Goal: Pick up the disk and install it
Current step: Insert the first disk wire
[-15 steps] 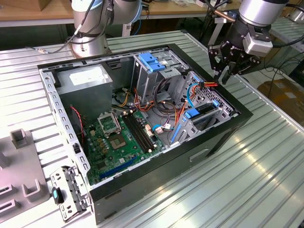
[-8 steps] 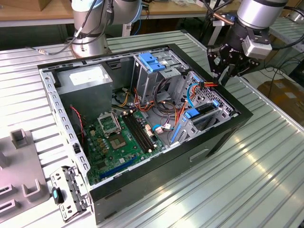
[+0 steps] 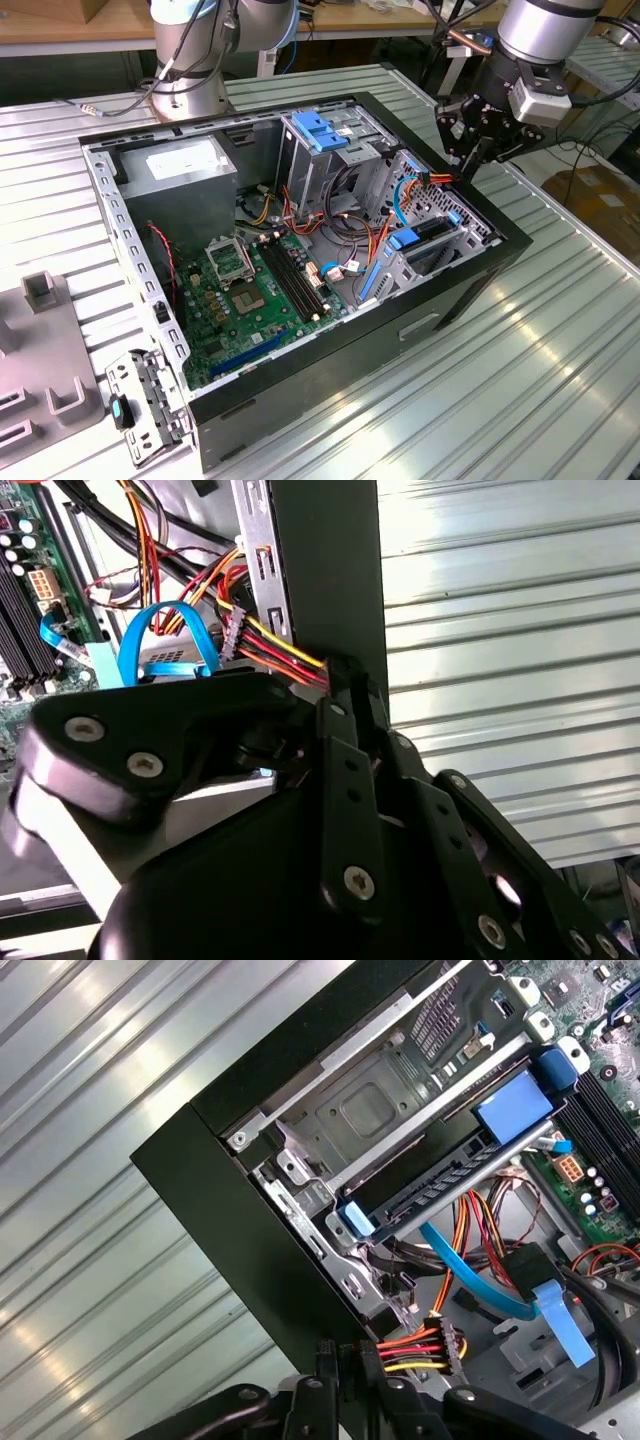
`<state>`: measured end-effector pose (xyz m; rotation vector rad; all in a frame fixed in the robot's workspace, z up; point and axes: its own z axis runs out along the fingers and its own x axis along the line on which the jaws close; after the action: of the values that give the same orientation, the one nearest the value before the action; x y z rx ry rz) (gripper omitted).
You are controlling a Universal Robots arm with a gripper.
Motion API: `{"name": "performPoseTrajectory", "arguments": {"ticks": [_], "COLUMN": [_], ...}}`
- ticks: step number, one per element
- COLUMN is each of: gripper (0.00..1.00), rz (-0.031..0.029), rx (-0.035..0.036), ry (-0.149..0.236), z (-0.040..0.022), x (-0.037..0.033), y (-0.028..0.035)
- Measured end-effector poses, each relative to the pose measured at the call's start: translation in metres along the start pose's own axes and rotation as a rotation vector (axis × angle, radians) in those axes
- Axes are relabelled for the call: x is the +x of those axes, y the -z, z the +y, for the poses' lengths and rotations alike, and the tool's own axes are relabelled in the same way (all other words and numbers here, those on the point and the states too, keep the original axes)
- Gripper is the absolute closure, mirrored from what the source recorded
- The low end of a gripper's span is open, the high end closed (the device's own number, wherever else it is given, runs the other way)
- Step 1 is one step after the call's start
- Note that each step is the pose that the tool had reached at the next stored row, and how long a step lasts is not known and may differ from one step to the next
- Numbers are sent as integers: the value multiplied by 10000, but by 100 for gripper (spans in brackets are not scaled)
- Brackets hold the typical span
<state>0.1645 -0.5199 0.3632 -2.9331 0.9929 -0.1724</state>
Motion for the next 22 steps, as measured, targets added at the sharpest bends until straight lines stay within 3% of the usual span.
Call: {"name": "performPoseTrajectory", "arguments": {"ticks": [1,5,9,14,22], "gripper": [82,82,82,82,82], "rz": [-3,-1,-2,0,5], "rx": [2,0,3,-1,-7], "ry": [9,12,27,30,-26], "z": [-1,-3,-7,-7,79], "x": [1,3,8,8,-101], "y": [16,33,92,91,104]}}
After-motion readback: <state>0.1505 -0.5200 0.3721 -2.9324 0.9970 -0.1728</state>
